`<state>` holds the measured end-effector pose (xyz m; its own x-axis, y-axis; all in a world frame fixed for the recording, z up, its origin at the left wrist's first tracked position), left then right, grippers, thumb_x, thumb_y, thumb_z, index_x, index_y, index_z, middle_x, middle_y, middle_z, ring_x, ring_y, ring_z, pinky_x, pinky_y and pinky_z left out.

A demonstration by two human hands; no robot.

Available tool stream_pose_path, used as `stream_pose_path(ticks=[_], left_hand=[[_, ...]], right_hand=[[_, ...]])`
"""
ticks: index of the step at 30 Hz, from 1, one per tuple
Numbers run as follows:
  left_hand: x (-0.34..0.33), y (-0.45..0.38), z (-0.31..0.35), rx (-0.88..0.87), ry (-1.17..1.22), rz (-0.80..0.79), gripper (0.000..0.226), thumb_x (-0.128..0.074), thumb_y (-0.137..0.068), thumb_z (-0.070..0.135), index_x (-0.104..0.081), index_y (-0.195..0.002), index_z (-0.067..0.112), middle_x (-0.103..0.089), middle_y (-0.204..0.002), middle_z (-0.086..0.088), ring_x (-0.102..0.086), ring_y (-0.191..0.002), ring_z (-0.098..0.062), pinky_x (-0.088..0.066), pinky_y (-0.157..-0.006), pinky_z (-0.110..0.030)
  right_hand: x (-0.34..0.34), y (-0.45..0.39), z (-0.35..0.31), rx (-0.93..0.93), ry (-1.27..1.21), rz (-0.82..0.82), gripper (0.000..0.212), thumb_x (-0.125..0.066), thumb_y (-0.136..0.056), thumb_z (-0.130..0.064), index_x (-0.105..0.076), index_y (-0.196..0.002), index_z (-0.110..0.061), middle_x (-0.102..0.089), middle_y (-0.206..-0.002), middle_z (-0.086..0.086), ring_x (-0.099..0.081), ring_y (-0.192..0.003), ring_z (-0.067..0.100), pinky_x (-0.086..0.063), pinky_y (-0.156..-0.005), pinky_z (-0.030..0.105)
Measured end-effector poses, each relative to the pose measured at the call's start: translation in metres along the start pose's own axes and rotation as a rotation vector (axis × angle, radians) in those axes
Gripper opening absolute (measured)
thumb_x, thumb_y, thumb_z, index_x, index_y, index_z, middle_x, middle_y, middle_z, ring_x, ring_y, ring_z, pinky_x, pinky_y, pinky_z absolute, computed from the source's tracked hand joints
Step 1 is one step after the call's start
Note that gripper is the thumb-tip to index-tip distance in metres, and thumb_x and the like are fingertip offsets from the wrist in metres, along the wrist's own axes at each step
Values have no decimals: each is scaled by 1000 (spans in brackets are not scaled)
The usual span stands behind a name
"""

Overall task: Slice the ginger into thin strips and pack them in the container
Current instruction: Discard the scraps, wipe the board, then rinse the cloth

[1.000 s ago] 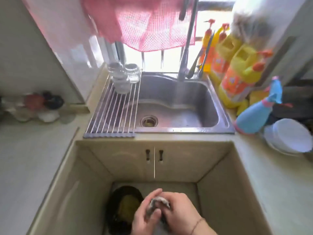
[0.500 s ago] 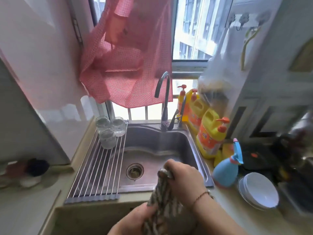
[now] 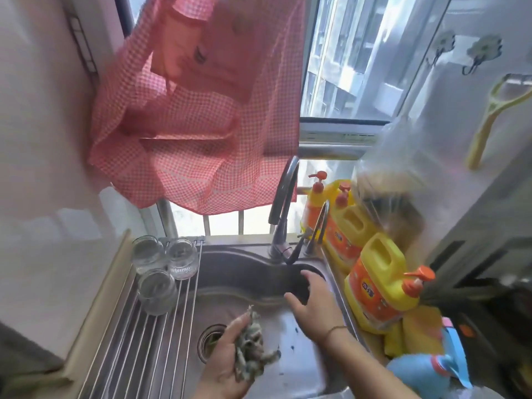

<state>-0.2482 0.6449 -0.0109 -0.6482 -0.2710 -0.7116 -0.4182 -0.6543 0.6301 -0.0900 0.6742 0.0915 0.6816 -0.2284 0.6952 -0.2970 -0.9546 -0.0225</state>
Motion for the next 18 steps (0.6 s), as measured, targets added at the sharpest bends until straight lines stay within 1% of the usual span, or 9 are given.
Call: stream_pose_path(ticks=[1,3,5,7,10,12,13,16,18], left_hand=[[-4,-4,3,-12,-1,10,7,-65,-77,20,-68,-78,14,-52,-51,-6,-48,-31,-18,-54,-41,-42],[-9,-9,2,18,36,30,7,-63,-78,20,-64,-80,13,-51,-49,-6,-46,-30,-19,-53,-40,-38],[-15,-10,-1,59,63,24,15,-64,-78,24,-65,-74,9,-56,-52,-11,-51,-33,-23,-53,-41,-39],[-20,-11,-2,74,81,10,28,-65,-79,31,-68,-66,7,-62,-56,-14,-58,-38,-27,-56,-48,-45],[-26,-10,-2,71,133,17,39,-64,-79,40,-68,-61,5,-64,-58,-16,-62,-44,-31,-54,-61,-42],[-23,-13,-2,67,180,40,47,-61,-81,44,-67,-63,0,-64,-63,-20,-63,-50,-34,-48,-72,-44],[-20,-15,-2,62,197,57,50,-57,-84,45,-68,-69,-2,-64,-68,-22,-64,-54,-36,-47,-72,-44],[-15,-18,3,32,186,62,51,-46,-90,38,-70,-81,-6,-67,-79,-27,-65,-58,-37,-55,-61,-41],[-16,-18,6,17,195,72,48,-49,-91,31,-71,-74,-8,-68,-78,-28,-66,-56,-36,-58,-51,-41]], right_hand=[[4,-18,6,-63,-7,-11,61,-72,-85,-26,-44,-138,-16,-48,-135,-1,-45,-130,18,-37,-107,25],[11,-48,10,-95,26,-4,78,-73,-84,-25,-30,-148,-13,-36,-147,2,-34,-139,19,-27,-113,27],[8,-67,8,-78,47,-35,82,-72,-86,-27,-24,-151,-15,-33,-151,3,-33,-139,19,-26,-114,28],[-2,-80,9,-89,35,-76,75,-69,-88,-26,-28,-150,-16,-38,-150,3,-37,-137,18,-28,-111,26],[-12,-87,14,-111,23,-84,61,-63,-92,-23,-37,-146,-17,-46,-145,2,-45,-131,20,-32,-105,25],[-22,-89,20,-115,22,-140,52,-58,-94,-18,-40,-144,-17,-50,-139,2,-47,-129,21,-34,-101,24],[-29,-89,23,-107,38,-187,50,-57,-95,-16,-42,-143,-18,-51,-139,1,-47,-129,21,-35,-103,25],[-41,-92,29,-86,53,-238,50,-56,-95,-12,-42,-142,-20,-50,-142,2,-48,-129,21,-36,-107,29],[-32,-99,32,-123,33,-116,50,-60,-92,-13,-43,-140,-16,-48,-139,6,-50,-125,23,-39,-104,29]])
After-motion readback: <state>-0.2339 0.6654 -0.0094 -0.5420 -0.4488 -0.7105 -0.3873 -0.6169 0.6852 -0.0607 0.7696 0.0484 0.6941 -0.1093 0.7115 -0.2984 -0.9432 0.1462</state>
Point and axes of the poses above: each hand's wrist, its own y-axis away from the middle knuckle, its own x-axis out of the back of the hand, z = x × y, the point moved 9 cm from there along -y, towards the middle knuckle
